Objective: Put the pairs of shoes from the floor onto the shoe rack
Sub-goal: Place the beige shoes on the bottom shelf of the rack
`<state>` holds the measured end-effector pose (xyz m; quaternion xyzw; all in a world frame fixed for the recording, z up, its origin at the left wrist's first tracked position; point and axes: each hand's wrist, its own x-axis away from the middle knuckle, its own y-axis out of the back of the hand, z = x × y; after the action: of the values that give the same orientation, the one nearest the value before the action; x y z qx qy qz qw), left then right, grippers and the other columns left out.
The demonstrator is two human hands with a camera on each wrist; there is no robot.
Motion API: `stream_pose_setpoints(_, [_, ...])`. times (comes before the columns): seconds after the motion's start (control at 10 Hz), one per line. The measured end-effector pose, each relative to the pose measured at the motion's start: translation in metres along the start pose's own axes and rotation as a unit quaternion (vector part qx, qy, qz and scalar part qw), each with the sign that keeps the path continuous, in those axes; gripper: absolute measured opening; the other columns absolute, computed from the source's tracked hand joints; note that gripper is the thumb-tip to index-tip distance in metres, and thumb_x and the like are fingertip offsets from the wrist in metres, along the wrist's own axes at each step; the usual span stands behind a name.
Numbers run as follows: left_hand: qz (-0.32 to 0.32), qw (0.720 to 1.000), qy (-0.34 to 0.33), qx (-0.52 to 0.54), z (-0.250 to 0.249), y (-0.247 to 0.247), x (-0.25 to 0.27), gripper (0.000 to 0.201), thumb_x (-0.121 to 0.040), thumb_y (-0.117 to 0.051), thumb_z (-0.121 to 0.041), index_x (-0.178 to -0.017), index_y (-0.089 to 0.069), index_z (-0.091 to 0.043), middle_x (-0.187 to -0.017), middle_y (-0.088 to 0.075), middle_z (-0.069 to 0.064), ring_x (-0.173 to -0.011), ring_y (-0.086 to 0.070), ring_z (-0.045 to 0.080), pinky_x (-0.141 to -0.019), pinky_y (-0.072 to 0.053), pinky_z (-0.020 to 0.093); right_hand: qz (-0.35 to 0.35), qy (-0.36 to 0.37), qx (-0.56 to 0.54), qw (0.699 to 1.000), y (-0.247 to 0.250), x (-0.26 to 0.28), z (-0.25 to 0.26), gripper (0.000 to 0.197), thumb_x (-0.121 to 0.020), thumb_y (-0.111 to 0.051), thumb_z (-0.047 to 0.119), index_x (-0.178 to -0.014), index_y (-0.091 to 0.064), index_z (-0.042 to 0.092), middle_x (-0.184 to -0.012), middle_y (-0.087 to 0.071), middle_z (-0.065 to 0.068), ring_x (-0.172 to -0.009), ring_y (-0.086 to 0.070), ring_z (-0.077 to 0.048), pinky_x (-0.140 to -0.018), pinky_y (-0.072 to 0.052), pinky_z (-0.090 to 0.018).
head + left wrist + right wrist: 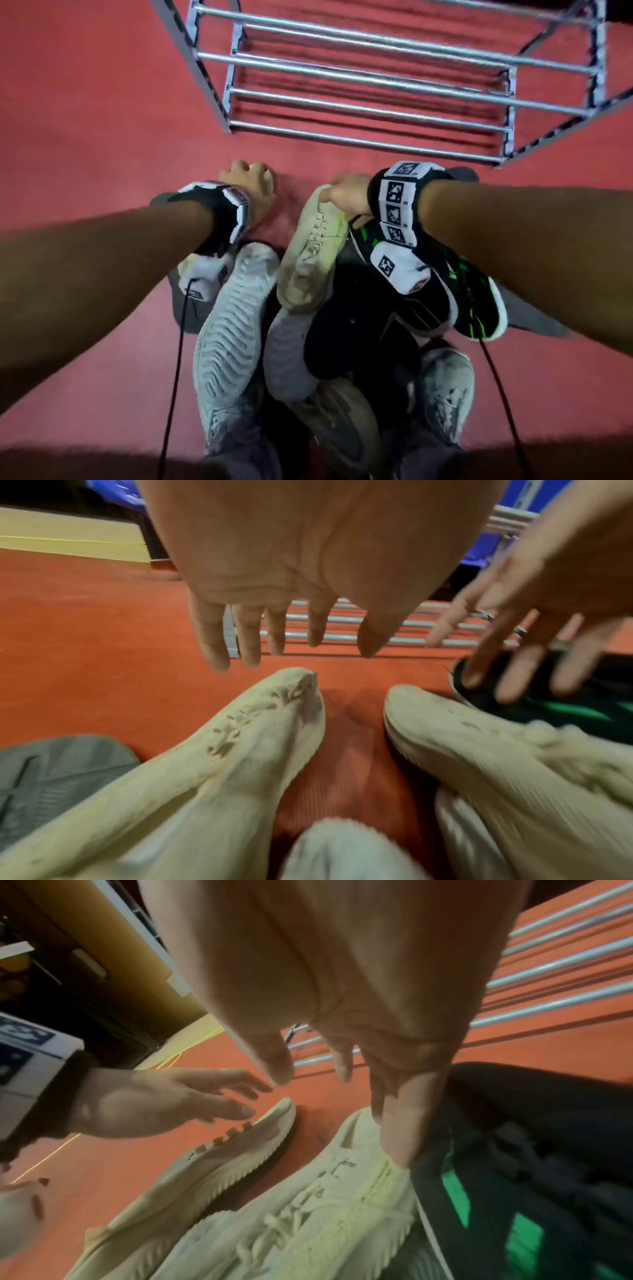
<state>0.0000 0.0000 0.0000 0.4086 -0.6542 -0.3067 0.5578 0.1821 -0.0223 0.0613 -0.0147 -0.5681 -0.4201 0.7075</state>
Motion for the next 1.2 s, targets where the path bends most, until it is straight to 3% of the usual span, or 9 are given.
stream_pose_setpoints(0.1, [0.057, 0.998, 0.027, 0.020, 0.008, 0.007, -0.011, 0.050, -0.092, -0.051, -0.036, -0.138, -0.047, -0.016, -0.137, -0.051, 0.016, -0.123, -0.052, 0.037, -0.099, -0.043, 0.039, 0.031, -0.020, -0.056, 0.998, -0.011, -0.018, -0.008, 0.050, -0.096, -0.051, 0.032, -0.140, -0.046, 0.008, -0.122, -0.058, -0.016, -0.105, -0.064, -0.034, -0.086, -0.058, -0.049])
stream_pose_setpoints(0.3, [0.082, 0.990, 0.068, 0.087, 0.031, -0.007, -0.004, 0.052, -0.091, -0.058, -0.040, -0.132, -0.050, -0.008, -0.119, -0.062, 0.013, -0.086, -0.052, 0.026, -0.082, -0.047, 0.034, 0.019, -0.025, -0.043, 0.999, -0.026, -0.023, -0.018, 0.058, -0.096, -0.052, 0.033, -0.147, -0.034, 0.015, -0.126, -0.052, -0.015, -0.106, -0.062, -0.031, -0.076, -0.061, -0.044])
stream_pose_setpoints(0.4, [0.108, 0.977, 0.087, 0.160, 0.037, -0.012, 0.007, 0.034, -0.088, -0.060, -0.041, -0.110, -0.052, -0.015, -0.089, -0.061, 0.007, -0.072, -0.056, 0.022, -0.070, -0.052, 0.031, 0.030, -0.034, -0.045, 0.998, -0.022, -0.012, -0.017, 0.055, -0.096, -0.051, 0.036, -0.144, -0.037, 0.014, -0.122, -0.053, -0.014, -0.089, -0.066, -0.027, -0.072, -0.061, -0.042])
stream_pose_setpoints(0.6, [0.184, 0.967, 0.106, 0.143, 0.048, -0.010, 0.005, 0.038, -0.075, -0.055, -0.060, -0.077, -0.054, -0.023, -0.107, -0.066, 0.013, -0.096, -0.066, 0.034, -0.087, -0.056, 0.046, 0.060, -0.090, -0.046, 0.993, -0.033, -0.001, -0.022, 0.066, -0.092, -0.054, 0.041, -0.139, -0.037, -0.001, -0.112, -0.061, -0.028, -0.088, -0.070, -0.041, -0.072, -0.061, -0.051])
stream_pose_setpoints(0.7, [0.164, 0.952, 0.129, 0.225, 0.050, -0.004, 0.010, 0.060, -0.064, -0.066, -0.060, -0.098, -0.061, -0.011, -0.095, -0.064, 0.012, -0.073, -0.060, 0.025, -0.070, -0.054, 0.037, 0.089, -0.097, -0.061, 0.989, -0.053, 0.014, -0.031, 0.074, -0.093, -0.055, 0.036, -0.149, -0.019, 0.004, -0.112, -0.061, -0.031, -0.090, -0.070, -0.045, -0.072, -0.061, -0.051])
stream_pose_setpoints(0.9, [0.229, 0.910, 0.180, 0.296, 0.054, 0.003, 0.037, 0.036, -0.091, -0.056, -0.045, -0.072, -0.055, -0.014, -0.049, -0.056, 0.002, -0.037, -0.049, 0.015, -0.048, -0.038, 0.022, 0.038, -0.088, -0.054, 0.994, -0.077, 0.010, -0.034, 0.061, -0.080, -0.071, 0.044, -0.115, -0.052, -0.003, -0.092, -0.069, -0.022, -0.077, -0.073, -0.031, -0.056, -0.061, -0.035])
stream_pose_setpoints(1.0, [0.242, 0.928, 0.139, 0.246, 0.065, -0.013, 0.038, 0.030, -0.092, -0.047, -0.035, -0.086, -0.059, -0.008, -0.062, -0.052, 0.004, -0.051, -0.047, 0.017, -0.052, -0.036, 0.027, 0.024, -0.102, -0.064, 0.992, -0.080, 0.009, -0.033, 0.042, -0.081, -0.073, 0.038, -0.084, -0.049, 0.005, -0.080, -0.066, -0.018, -0.065, -0.066, -0.027, -0.068, -0.061, -0.037])
stream_pose_setpoints(1.1, [0.139, 0.944, 0.129, 0.271, 0.068, -0.022, 0.043, 0.047, -0.090, -0.058, -0.024, -0.133, -0.050, -0.005, -0.105, -0.063, 0.014, -0.089, -0.061, 0.029, -0.076, -0.050, 0.035, 0.029, -0.118, -0.088, 0.989, -0.085, 0.011, -0.034, 0.037, -0.088, -0.070, 0.031, -0.075, -0.044, 0.009, -0.067, -0.053, -0.013, -0.054, -0.050, -0.020, -0.043, -0.049, -0.021])
stream_pose_setpoints(1.2, [0.069, 0.943, 0.146, 0.291, 0.065, -0.022, 0.049, 0.062, -0.082, -0.072, -0.024, -0.136, -0.045, -0.010, -0.118, -0.061, 0.015, -0.101, -0.059, 0.031, -0.088, -0.048, 0.035, 0.049, -0.129, -0.100, 0.985, -0.084, 0.013, -0.032, 0.029, -0.092, -0.065, 0.026, -0.085, -0.046, 0.006, -0.048, -0.056, -0.012, -0.055, -0.049, -0.019, -0.042, -0.046, -0.022])
